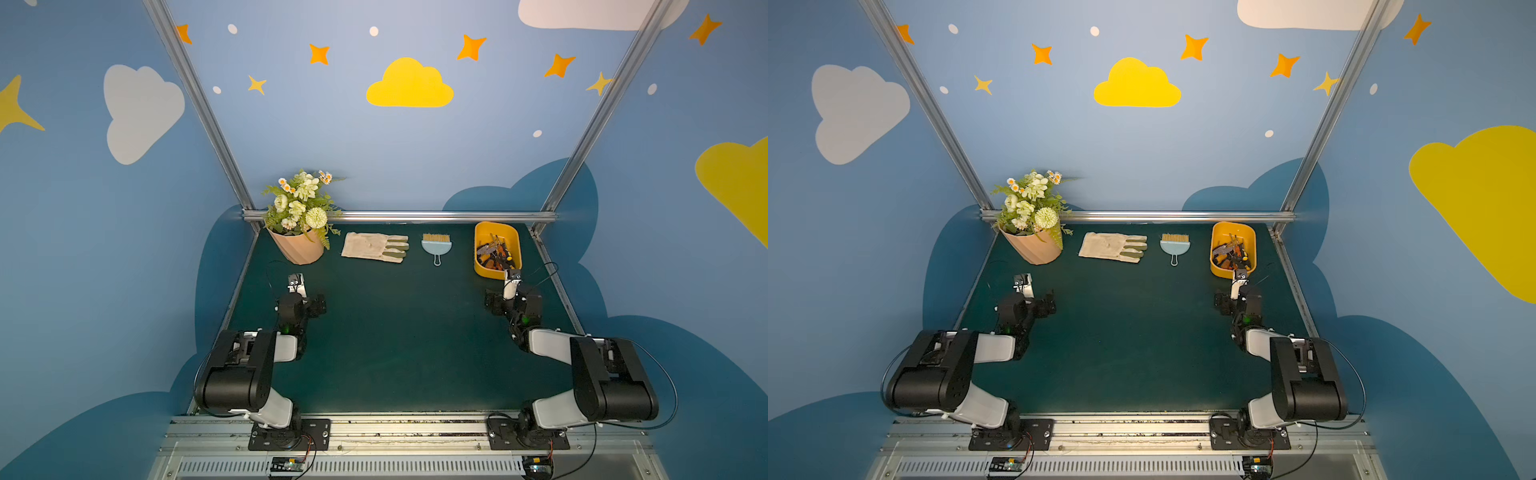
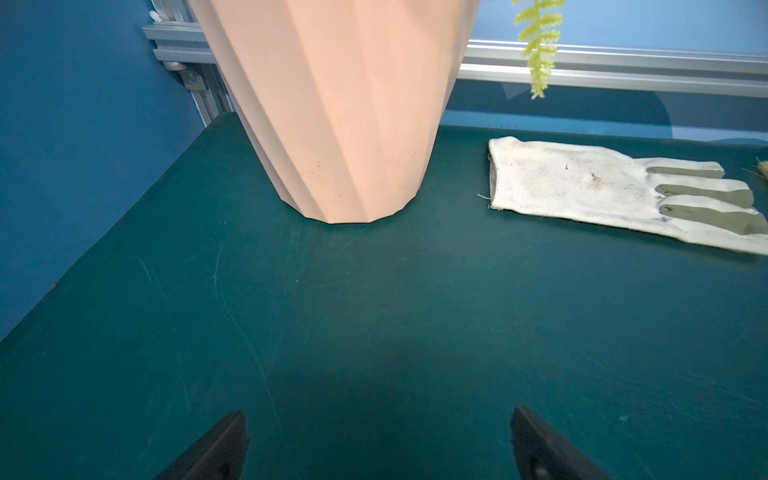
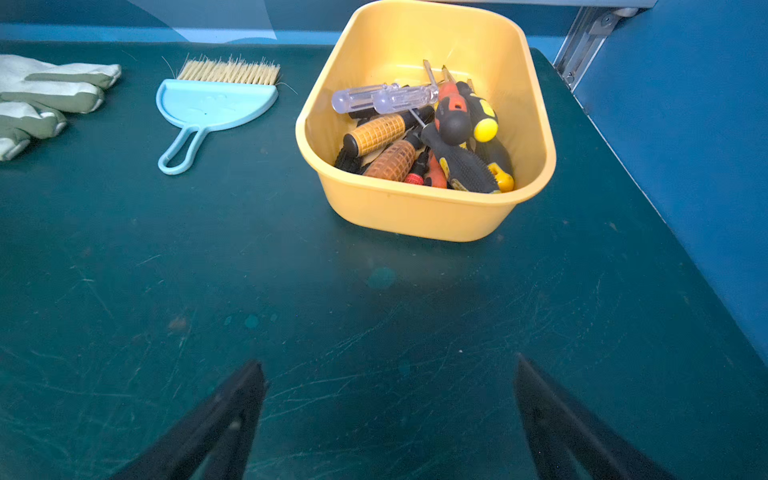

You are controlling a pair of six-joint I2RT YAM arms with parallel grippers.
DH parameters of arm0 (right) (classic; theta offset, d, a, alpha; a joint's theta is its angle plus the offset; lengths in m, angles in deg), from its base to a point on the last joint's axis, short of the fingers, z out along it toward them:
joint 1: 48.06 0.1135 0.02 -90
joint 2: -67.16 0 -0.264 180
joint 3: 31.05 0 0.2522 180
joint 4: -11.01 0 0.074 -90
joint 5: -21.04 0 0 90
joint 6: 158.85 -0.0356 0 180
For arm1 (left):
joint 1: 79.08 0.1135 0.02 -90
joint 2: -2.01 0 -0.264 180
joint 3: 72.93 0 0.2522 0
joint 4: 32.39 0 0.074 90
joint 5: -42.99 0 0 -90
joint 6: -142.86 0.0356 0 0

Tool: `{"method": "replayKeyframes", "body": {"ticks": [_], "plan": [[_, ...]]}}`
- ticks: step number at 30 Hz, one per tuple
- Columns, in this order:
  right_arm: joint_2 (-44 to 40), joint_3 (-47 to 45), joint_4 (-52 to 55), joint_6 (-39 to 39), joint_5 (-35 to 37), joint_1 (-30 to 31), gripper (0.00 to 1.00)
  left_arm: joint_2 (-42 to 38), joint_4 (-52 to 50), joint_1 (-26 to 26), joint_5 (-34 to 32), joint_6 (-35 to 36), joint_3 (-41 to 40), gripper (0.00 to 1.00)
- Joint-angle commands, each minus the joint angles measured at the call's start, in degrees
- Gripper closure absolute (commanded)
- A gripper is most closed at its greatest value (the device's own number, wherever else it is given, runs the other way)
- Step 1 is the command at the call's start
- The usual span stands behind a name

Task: Take out the screwdriver from the storage box
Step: Move the storage box to the center of the board.

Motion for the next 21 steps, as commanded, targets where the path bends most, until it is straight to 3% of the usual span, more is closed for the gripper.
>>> {"method": "replayKeyframes", "body": {"ticks": [1,21], "plan": [[0.3,0.8,0.7,-0.1,-0.3,0.2,0.04,-0.5,-0.3,0.1,0.4,0.6,0.8,0.0],[0.3,0.7,0.6,-0.1,-0.4,0.2,0.02,-0.4,-0.4,0.1,0.3,0.6,0.9,0.0]]}}
